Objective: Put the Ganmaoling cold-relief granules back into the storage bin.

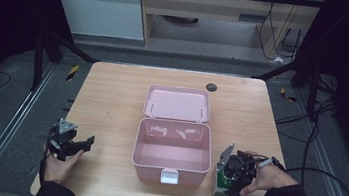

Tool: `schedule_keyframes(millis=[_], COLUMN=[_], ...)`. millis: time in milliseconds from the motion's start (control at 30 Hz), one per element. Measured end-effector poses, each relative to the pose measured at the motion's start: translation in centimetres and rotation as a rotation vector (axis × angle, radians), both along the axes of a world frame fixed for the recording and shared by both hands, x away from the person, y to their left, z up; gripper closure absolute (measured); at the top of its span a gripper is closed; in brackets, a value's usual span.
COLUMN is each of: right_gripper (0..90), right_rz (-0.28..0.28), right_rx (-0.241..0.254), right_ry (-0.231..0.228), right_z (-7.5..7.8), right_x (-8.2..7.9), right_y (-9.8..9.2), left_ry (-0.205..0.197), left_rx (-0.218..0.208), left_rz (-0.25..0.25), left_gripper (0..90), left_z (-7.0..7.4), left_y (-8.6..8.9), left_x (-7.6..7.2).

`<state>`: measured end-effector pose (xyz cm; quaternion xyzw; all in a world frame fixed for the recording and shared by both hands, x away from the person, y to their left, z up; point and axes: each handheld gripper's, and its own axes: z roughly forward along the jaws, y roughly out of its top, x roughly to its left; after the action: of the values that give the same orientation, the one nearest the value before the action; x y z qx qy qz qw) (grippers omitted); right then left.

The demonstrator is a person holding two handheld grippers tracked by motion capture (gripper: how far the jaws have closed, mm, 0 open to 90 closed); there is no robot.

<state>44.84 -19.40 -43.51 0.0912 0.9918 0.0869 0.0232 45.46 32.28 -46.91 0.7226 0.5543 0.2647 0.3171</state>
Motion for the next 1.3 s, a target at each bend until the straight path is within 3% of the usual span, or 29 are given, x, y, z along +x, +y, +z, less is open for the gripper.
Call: schedule_keyframes(millis=[600, 867, 1300], right_gripper=[15.8, 15.8, 15.8], right_rz=[-0.016, -0.036, -0.054], right_rx=[0.021, 0.047, 0.069], right_ry=[0.008, -0.013, -0.07], right_z=[1.0, 3.3, 8.7], right_x=[-0.4, -0.6, -0.5], right_y=[-0.8, -1.6, -2.4], left_ry=[0.0, 0.001, 0.003], left_rx=[-0.001, 0.001, 0.0], left_rz=[0.004, 0.003, 0.002], left_gripper=[27.3, 27.3, 27.3], left_z=[0.0, 0.0, 0.0], left_y=[0.1, 0.0, 0.0], left_x=[0.0, 0.0, 0.0])
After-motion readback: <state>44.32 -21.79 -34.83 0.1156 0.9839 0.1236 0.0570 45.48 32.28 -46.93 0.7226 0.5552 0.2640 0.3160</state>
